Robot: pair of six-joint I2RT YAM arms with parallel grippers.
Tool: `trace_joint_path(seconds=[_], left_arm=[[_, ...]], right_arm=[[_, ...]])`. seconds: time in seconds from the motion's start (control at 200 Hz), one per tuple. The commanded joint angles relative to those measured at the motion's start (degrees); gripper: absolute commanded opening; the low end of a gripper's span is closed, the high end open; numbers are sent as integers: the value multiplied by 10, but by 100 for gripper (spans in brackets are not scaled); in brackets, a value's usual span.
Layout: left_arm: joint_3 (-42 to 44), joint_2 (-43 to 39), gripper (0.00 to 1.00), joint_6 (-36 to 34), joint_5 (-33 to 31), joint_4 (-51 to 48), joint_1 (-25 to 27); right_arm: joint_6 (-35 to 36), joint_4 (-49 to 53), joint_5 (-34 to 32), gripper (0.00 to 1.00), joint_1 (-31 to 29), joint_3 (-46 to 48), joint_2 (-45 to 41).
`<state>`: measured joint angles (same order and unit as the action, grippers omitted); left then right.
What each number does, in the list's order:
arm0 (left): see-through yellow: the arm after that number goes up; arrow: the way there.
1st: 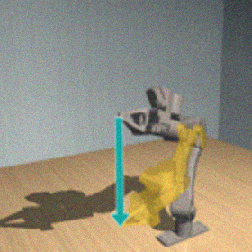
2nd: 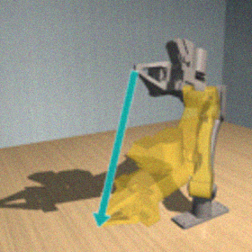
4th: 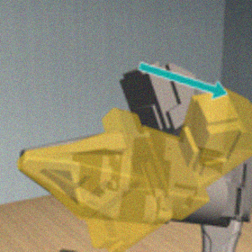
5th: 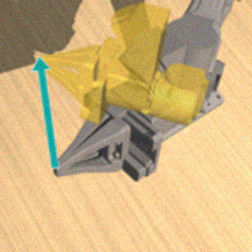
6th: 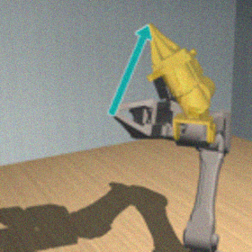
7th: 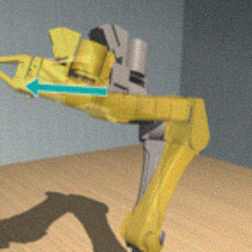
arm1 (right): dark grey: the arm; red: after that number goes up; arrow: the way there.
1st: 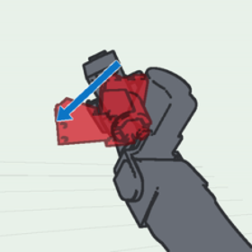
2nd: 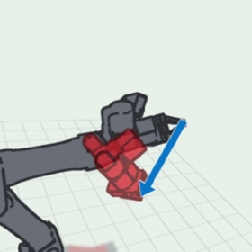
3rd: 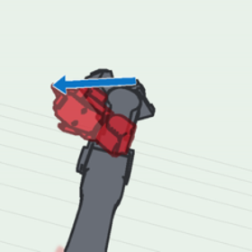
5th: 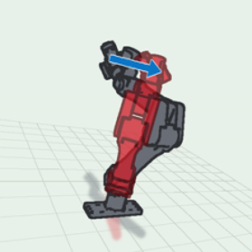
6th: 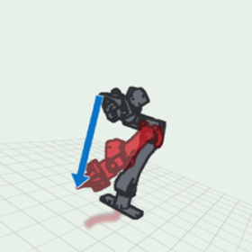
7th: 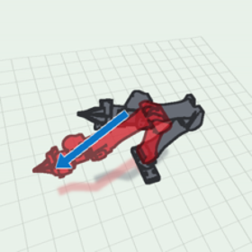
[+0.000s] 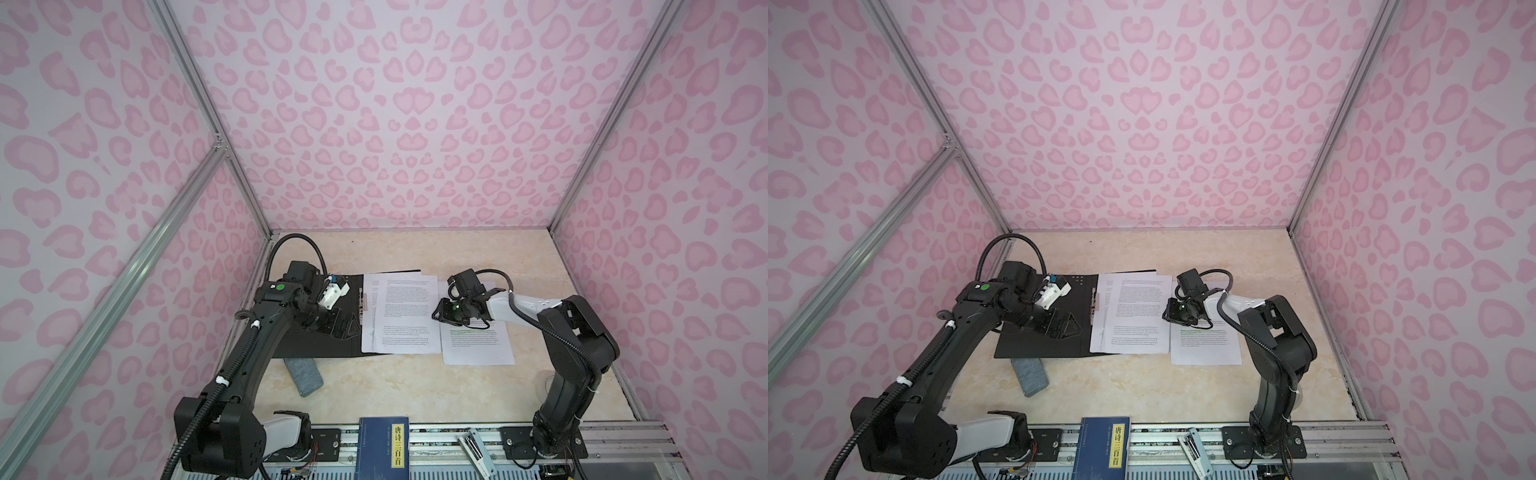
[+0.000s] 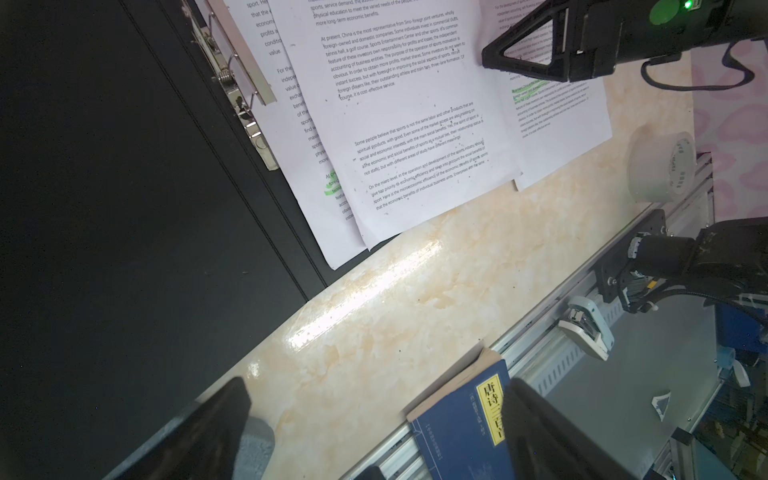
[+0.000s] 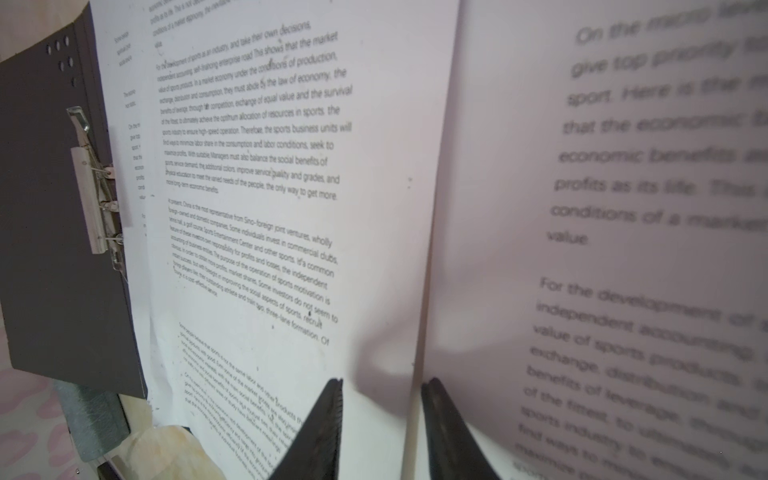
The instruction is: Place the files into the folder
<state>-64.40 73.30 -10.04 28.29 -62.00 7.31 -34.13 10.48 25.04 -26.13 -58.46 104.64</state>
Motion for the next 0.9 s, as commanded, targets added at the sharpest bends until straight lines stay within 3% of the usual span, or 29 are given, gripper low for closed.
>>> trace_joint_path(seconds=[0.0,0.34,0.895], left_arm=[[1,2,98,0,9,-10,0],[0,4,98,2,11,-11,0],[-2,7,98,-1,9,-14,0]], right_arm=[[14,2,9,33,1,-8,9],[31,15,26,21,1,-38,26],[51,39,53,17,-1,-86,51]])
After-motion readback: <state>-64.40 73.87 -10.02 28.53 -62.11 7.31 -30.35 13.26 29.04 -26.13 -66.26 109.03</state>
